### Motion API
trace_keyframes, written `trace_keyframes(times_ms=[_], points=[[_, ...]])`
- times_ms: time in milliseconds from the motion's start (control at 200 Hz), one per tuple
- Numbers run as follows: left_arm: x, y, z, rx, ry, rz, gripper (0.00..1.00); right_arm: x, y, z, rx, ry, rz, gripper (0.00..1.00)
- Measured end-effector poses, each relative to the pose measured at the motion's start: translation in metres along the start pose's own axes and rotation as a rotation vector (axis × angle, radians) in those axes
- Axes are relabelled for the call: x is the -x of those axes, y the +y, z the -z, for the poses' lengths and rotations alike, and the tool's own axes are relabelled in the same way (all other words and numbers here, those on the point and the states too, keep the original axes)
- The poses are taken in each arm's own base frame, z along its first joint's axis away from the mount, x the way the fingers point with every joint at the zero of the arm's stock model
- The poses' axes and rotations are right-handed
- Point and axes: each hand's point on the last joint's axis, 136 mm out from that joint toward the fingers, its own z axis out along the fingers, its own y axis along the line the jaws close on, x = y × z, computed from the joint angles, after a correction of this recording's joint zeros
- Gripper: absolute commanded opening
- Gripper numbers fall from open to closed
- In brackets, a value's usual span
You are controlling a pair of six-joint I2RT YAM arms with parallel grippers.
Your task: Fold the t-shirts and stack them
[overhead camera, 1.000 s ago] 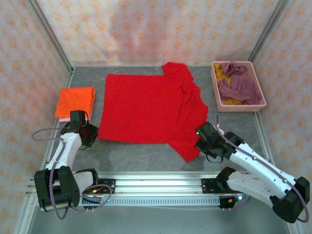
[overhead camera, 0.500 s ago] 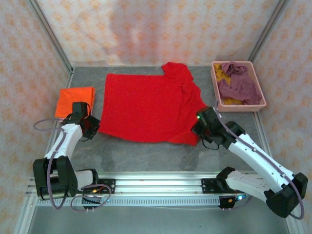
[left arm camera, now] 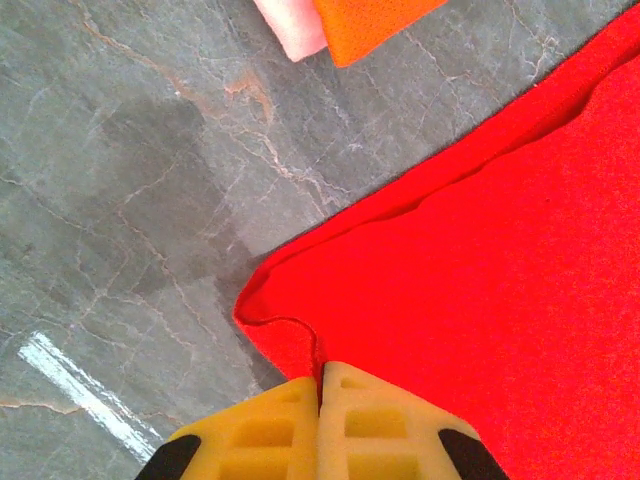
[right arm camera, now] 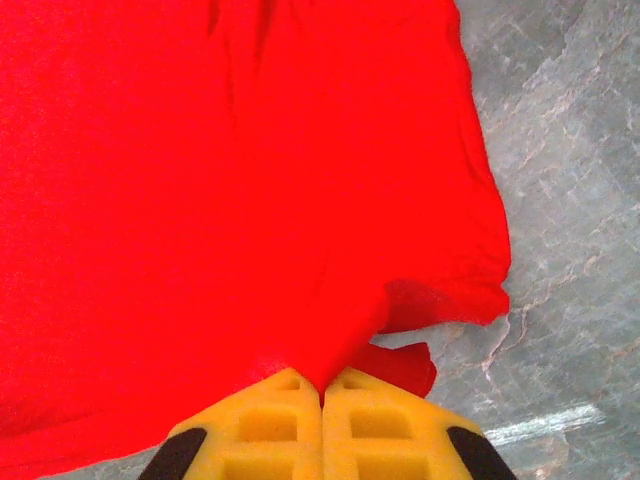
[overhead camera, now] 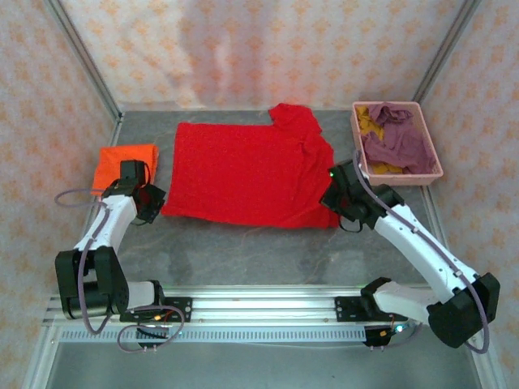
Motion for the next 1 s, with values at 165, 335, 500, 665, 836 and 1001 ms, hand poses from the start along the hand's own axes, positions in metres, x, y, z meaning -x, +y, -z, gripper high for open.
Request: trace_keyframes(times_ms=[165,335,500,665,836,1001], points=[[0.004,-0.006,-0.002,0.003,0.0,0.0,0.0,0.008,-0.001,-0.006,-0.017,0.007,0.02,0.0],[0.014,-0.017,0.0,-0.005,-0.022,-0.003,0.0,0.017,0.005,-0.01,-0.016,0.011,0.04,0.0],[0.021,-0.025,-0.001,-0.005,-0.031,-0.005,0.0,0.028,0.013,-0.017,-0.013,0.009,0.067,0.0],[0.028,-0.032,-0.001,-0.007,-0.04,-0.009,0.0,0.041,0.022,-0.023,-0.013,0.006,0.091,0.0],[0.033,-0.037,-0.003,-0.001,-0.052,-0.019,0.0,0.051,0.032,-0.032,-0.015,0.014,0.131,0.0],[0.036,-0.046,-0.004,-0.006,-0.054,-0.037,0.0,0.067,0.038,-0.038,-0.014,0.01,0.155,0.0]])
